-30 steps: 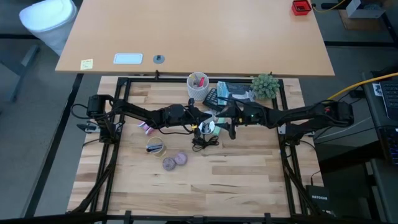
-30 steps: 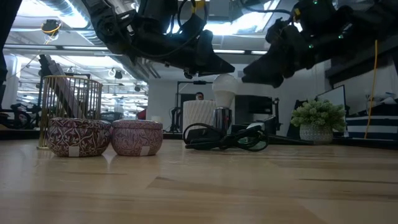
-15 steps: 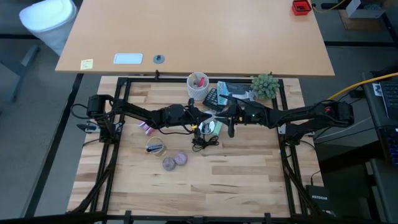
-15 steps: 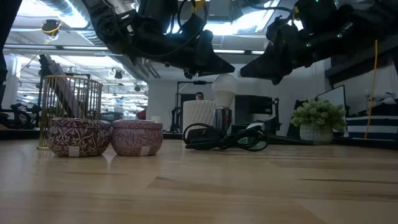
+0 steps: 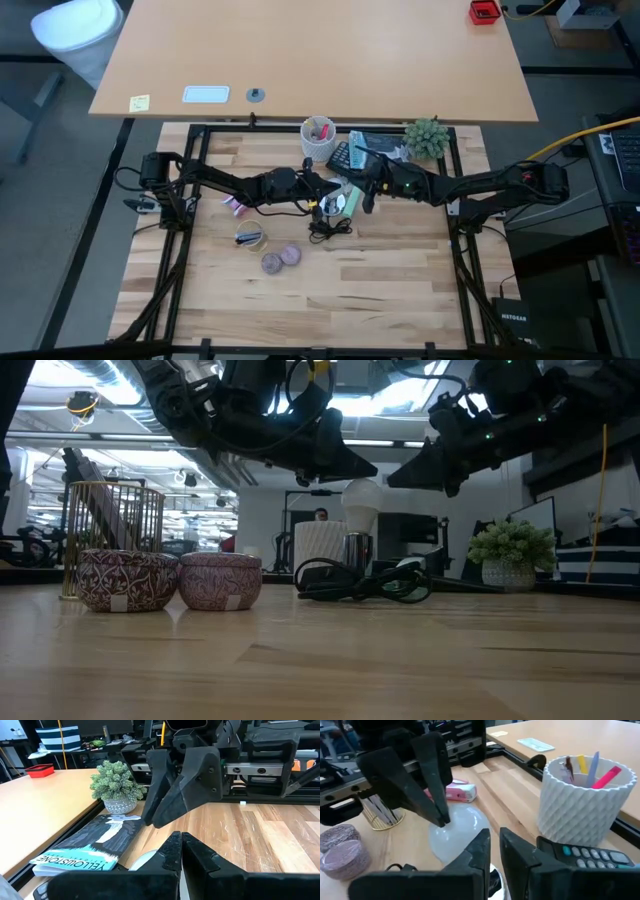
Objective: Screw lightbulb
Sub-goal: Insert the white lightbulb into the silver lamp
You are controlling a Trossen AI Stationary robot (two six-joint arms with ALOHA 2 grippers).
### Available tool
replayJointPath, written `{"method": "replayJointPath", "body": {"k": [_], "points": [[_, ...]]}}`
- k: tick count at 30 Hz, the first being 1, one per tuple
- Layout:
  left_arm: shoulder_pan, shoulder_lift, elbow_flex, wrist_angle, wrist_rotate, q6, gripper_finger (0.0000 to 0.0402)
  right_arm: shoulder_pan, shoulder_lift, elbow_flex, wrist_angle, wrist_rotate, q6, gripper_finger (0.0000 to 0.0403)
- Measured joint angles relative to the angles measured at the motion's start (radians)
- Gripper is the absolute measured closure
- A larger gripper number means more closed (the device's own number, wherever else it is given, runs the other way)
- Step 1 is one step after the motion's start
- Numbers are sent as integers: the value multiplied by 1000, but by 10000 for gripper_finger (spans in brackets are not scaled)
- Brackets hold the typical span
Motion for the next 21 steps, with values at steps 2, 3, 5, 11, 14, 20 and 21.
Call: {"method": "replayJointPath", "body": {"k": [2, 3, 5, 11, 14, 20, 21], "points": [[0, 0, 0, 0, 0, 0, 398, 0, 0, 0, 0, 0, -5, 359], [0, 0, 0, 0, 0, 0, 398, 0, 0, 0, 0, 0, -14, 359], [0, 0, 0, 0, 0, 0, 398, 0, 0, 0, 0, 0, -36, 364], [0, 0, 0, 0, 0, 0, 398, 0, 0, 0, 0, 0, -76, 395], [0, 0, 0, 0, 0, 0, 398, 0, 0, 0, 0, 0, -76, 389], [0, 0, 0, 0, 0, 0, 398, 0, 0, 0, 0, 0, -78, 395], [0, 0, 0, 0, 0, 0, 398, 0, 0, 0, 0, 0, -78, 394]]}}
